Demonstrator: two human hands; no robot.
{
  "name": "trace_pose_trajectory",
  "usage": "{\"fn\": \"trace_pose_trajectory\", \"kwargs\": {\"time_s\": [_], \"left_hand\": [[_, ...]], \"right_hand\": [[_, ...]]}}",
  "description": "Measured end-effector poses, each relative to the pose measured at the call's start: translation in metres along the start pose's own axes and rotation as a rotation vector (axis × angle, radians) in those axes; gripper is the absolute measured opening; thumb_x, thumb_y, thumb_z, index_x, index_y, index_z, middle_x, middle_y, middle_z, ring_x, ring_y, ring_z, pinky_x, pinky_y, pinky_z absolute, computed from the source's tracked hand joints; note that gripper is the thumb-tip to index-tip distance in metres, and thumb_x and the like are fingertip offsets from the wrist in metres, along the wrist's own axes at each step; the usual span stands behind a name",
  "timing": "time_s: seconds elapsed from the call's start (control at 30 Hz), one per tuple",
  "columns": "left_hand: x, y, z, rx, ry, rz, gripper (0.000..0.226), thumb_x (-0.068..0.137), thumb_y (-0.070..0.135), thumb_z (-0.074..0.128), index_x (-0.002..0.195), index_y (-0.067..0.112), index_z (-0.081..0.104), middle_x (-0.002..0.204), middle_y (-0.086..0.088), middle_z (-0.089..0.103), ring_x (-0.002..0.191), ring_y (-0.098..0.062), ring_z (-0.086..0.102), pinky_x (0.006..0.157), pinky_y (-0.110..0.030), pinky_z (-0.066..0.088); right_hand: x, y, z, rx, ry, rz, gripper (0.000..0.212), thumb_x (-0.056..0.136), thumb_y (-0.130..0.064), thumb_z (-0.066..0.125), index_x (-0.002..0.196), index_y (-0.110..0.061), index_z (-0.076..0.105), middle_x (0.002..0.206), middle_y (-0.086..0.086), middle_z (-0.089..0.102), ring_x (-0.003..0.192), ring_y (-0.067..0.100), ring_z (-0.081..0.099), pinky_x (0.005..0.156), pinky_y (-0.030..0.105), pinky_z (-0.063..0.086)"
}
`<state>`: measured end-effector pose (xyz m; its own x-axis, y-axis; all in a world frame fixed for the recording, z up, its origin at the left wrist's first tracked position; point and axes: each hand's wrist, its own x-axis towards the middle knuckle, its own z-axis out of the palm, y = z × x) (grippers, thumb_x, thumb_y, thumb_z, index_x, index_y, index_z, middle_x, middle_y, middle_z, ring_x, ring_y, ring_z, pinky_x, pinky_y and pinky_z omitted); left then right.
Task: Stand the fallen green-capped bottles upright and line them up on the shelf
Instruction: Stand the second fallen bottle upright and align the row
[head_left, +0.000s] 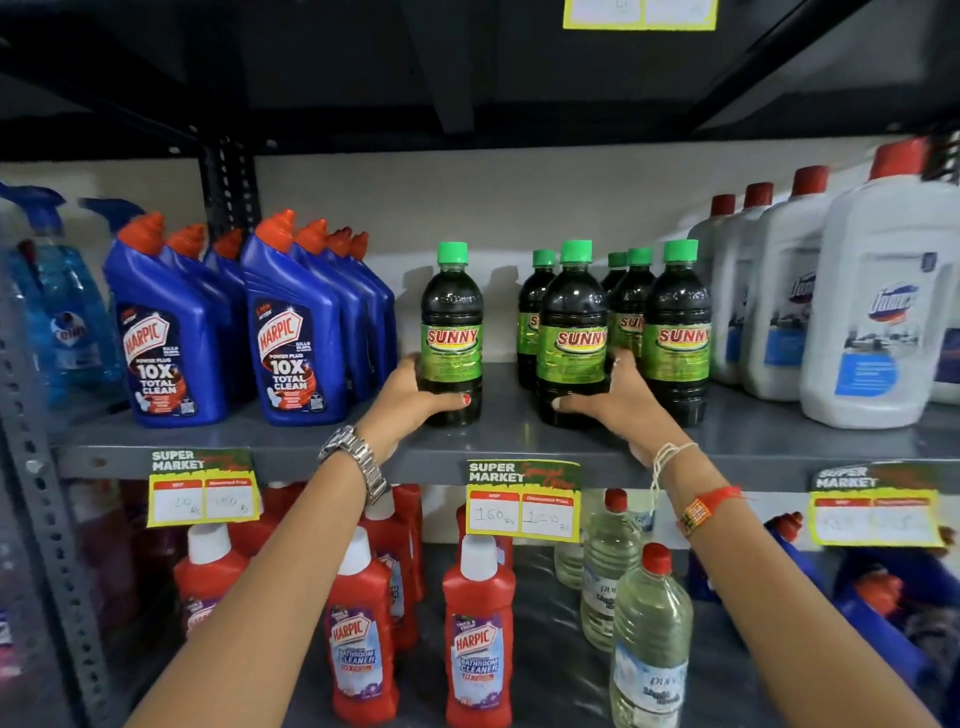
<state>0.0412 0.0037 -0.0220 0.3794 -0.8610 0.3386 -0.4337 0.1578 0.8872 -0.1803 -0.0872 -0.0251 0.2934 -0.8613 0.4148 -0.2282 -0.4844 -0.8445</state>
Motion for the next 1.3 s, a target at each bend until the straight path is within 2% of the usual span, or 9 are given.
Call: {"fn": "trace_pose_trajectory", "kwargs": {"time_s": [0.13, 0.33, 0.67, 0.87, 0.97, 1.07, 1.13, 1.2, 1.3], "left_hand": [[0.001, -0.004, -0.001, -0.066, -0.02, 0.016, 0.058, 0.066, 0.007, 0.077, 0.12, 0.01, 0.055, 0.122, -0.01, 0.063, 0.1, -0.011, 0.06, 0.08, -0.019, 0.044], [-0.002, -0.001, 0.003, 0.034, 0.075, 0.057, 0.063, 0.065, 0.012, 0.079, 0.123, 0.007, 0.053, 0.123, -0.011, 0.062, 0.109, -0.02, 0.059, 0.091, -0.029, 0.045], [-0.006, 0.003, 0.004, 0.101, 0.086, 0.057, 0.067, 0.066, 0.015, 0.078, 0.126, 0.006, 0.05, 0.126, -0.012, 0.06, 0.114, -0.022, 0.056, 0.094, -0.029, 0.043], [-0.008, 0.005, 0.004, 0.115, 0.069, 0.027, 0.07, 0.067, 0.017, 0.078, 0.129, 0.007, 0.047, 0.129, -0.012, 0.059, 0.117, -0.023, 0.055, 0.099, -0.034, 0.042], [-0.012, 0.007, 0.003, 0.175, 0.068, 0.007, 0.077, 0.069, 0.026, 0.077, 0.134, 0.008, 0.041, 0.134, -0.01, 0.055, 0.12, -0.023, 0.052, 0.101, -0.034, 0.04], [-0.025, 0.007, 0.002, 0.339, 0.08, 0.038, 0.087, 0.072, 0.044, 0.07, 0.141, 0.01, 0.029, 0.145, -0.009, 0.043, 0.129, -0.022, 0.043, 0.096, -0.027, 0.033], [-0.037, 0.003, 0.0, 0.586, 0.112, 0.053, 0.1, 0.073, 0.061, 0.058, 0.147, 0.008, 0.016, 0.155, -0.009, 0.024, 0.14, -0.022, 0.026, 0.107, -0.035, 0.027], [-0.048, -0.002, -0.002, 0.845, 0.156, 0.065, 0.104, 0.073, 0.073, 0.041, 0.148, 0.008, 0.009, 0.158, -0.008, 0.012, 0.144, -0.021, 0.016, 0.115, -0.044, 0.019], [-0.06, -0.008, -0.002, 0.997, 0.184, 0.062, 0.099, 0.076, 0.075, 0.028, 0.148, 0.007, 0.014, 0.157, -0.007, 0.016, 0.144, -0.018, 0.017, 0.117, -0.042, 0.014]], "right_hand": [[0.005, 0.004, -0.001, -0.067, 0.013, -0.026, 0.084, 0.065, -0.017, 0.082, 0.131, -0.008, 0.032, 0.121, 0.006, 0.054, 0.105, 0.015, 0.046, 0.092, 0.025, 0.035], [0.01, 0.002, 0.005, -0.095, 0.017, -0.066, 0.082, 0.063, -0.018, 0.083, 0.126, -0.004, 0.033, 0.124, 0.012, 0.055, 0.109, 0.021, 0.049, 0.09, 0.023, 0.034], [0.017, 0.0, 0.011, -0.123, -0.007, -0.044, 0.084, 0.064, -0.02, 0.082, 0.127, -0.004, 0.029, 0.127, 0.014, 0.053, 0.102, 0.018, 0.044, 0.088, 0.023, 0.034], [0.011, -0.001, 0.012, -0.162, 0.0, -0.046, 0.086, 0.066, -0.024, 0.081, 0.13, -0.002, 0.027, 0.128, 0.015, 0.053, 0.117, 0.028, 0.049, 0.087, 0.022, 0.033], [0.002, -0.002, 0.007, -0.14, 0.111, -0.114, 0.084, 0.066, -0.026, 0.081, 0.13, -0.005, 0.031, 0.12, 0.014, 0.057, 0.115, 0.028, 0.053, 0.091, 0.027, 0.04], [-0.01, -0.001, -0.008, -0.09, 0.322, -0.181, 0.061, 0.068, -0.023, 0.079, 0.118, -0.016, 0.045, 0.088, -0.001, 0.062, 0.087, 0.019, 0.063, 0.08, 0.031, 0.052], [-0.017, 0.003, -0.023, -0.079, 0.486, -0.217, 0.04, 0.07, -0.018, 0.076, 0.103, -0.02, 0.052, 0.072, -0.007, 0.059, 0.072, 0.017, 0.062, 0.077, 0.037, 0.053], [-0.02, 0.006, -0.039, -0.079, 0.635, -0.222, 0.034, 0.069, -0.015, 0.074, 0.096, -0.018, 0.054, 0.075, -0.002, 0.058, 0.078, 0.023, 0.061, 0.08, 0.038, 0.049], [-0.018, 0.013, -0.058, -0.173, 0.744, -0.147, 0.052, 0.064, -0.019, 0.076, 0.108, -0.014, 0.051, 0.104, 0.01, 0.054, 0.1, 0.03, 0.053, 0.078, 0.034, 0.041]]}}
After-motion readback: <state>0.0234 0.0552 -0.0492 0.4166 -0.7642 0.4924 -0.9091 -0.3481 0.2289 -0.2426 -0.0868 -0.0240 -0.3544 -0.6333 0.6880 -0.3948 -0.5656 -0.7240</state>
